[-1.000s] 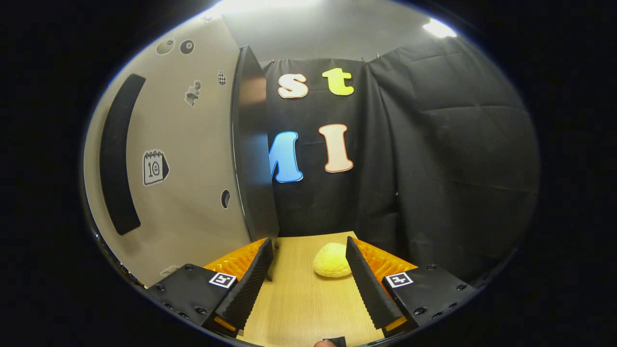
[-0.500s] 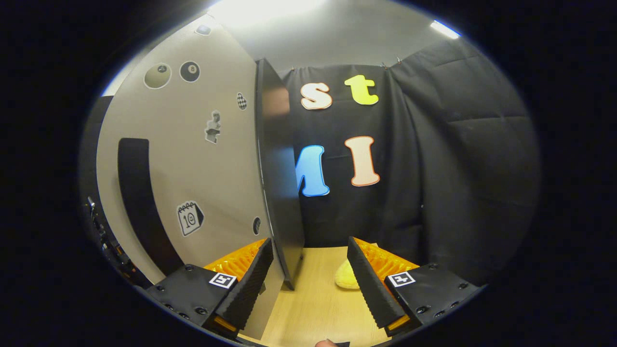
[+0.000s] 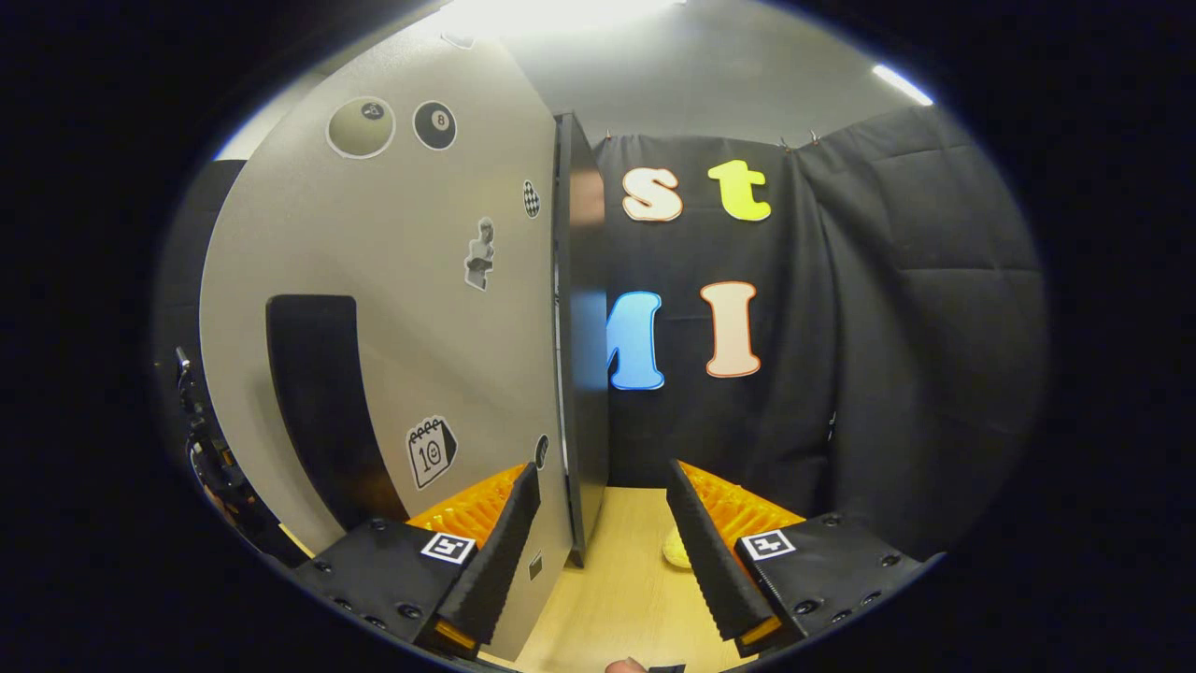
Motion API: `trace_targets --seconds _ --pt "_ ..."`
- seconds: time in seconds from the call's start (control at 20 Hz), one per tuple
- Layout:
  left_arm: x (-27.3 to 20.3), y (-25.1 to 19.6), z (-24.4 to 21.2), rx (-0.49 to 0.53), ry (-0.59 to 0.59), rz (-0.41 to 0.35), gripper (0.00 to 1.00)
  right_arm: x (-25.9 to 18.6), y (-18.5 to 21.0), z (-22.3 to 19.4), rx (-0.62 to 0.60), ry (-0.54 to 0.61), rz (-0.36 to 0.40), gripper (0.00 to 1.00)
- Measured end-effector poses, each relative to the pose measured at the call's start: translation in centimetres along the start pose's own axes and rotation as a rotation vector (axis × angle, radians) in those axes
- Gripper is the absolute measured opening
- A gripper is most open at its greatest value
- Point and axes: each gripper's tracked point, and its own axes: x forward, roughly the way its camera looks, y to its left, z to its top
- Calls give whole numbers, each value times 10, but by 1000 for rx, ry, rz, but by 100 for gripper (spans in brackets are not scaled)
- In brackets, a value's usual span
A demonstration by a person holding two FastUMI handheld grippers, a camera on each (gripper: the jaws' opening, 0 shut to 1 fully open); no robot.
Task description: Open the cabinet door with the right hand, grasp the bottle in the cabinet with the left hand and place it on the coaster, then close the cabinet door with the right hand.
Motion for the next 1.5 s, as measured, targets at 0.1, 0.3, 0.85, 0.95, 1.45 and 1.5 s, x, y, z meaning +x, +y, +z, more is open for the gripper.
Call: trace_targets --seconds 0.1,0.3,0.85,0.95,1.45,1.5 --pt "5 16 -3 -20 0 -15 77 -1 11 0 -2 3 -24 88" --pt "15 46 -10 -30 8 -29 77 -1 42 0 3 -6 -49 88" --pt "6 132 -9 -26 -18 10 75 8 127 7 -15 -24 -46 88" --pt "0 144 -13 -13 -23 28 77 15 141 7 -12 -32 -47 88" --pt "-35 195 -35 -24 2 97 77 64 210 19 53 -78 58 93" --pt "-39 201 -37 -25 3 108 75 72 218 20 46 -81 66 93"
